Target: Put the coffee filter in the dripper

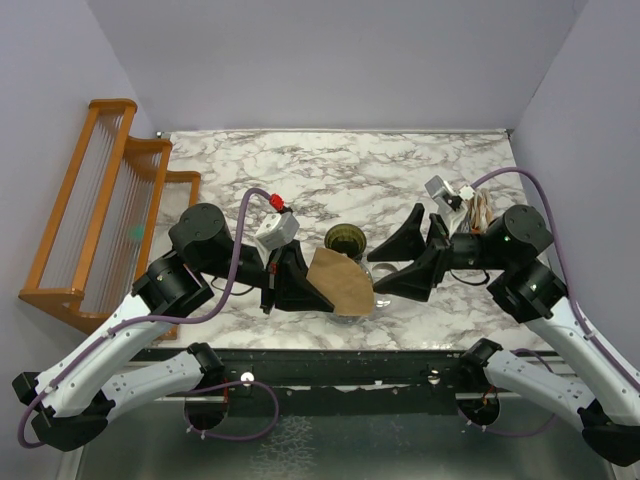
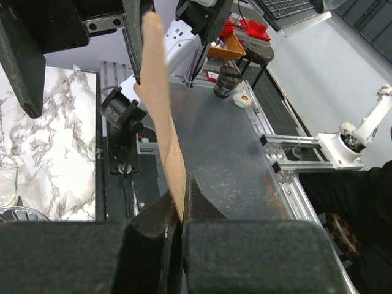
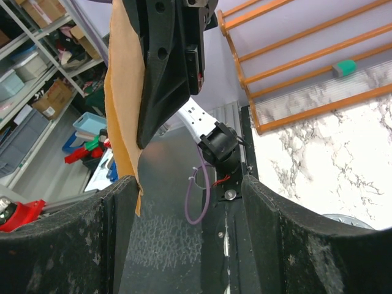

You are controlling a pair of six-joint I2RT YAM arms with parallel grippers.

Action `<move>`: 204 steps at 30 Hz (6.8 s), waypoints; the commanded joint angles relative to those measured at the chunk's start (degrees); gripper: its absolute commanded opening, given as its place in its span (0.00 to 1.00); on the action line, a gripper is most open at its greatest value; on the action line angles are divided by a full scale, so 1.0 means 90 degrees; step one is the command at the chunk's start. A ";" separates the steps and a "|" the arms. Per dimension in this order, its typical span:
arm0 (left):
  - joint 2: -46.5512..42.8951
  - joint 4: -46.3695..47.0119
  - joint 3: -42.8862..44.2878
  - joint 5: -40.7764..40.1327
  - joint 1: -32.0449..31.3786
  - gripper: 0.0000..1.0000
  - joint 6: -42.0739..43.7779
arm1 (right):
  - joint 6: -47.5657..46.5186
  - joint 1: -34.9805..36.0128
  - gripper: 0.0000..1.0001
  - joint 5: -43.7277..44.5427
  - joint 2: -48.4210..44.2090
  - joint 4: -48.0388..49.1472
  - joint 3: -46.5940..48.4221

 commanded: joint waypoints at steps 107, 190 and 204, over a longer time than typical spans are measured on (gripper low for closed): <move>0.1112 -0.2344 0.1363 -0.6691 -0.0013 0.99 -0.1186 | -0.0529 0.3292 0.01 1.0191 0.3160 -0.3480 0.2628; 0.2365 -0.3195 0.0914 -0.5898 -0.0040 0.00 -0.1400 | 0.0927 0.3705 0.01 1.0173 0.3171 -0.5629 0.2633; 0.2594 -0.3383 0.0761 -0.5832 -0.0111 0.05 -0.1373 | 0.1287 0.3707 0.01 0.9831 0.3200 -0.5983 0.2251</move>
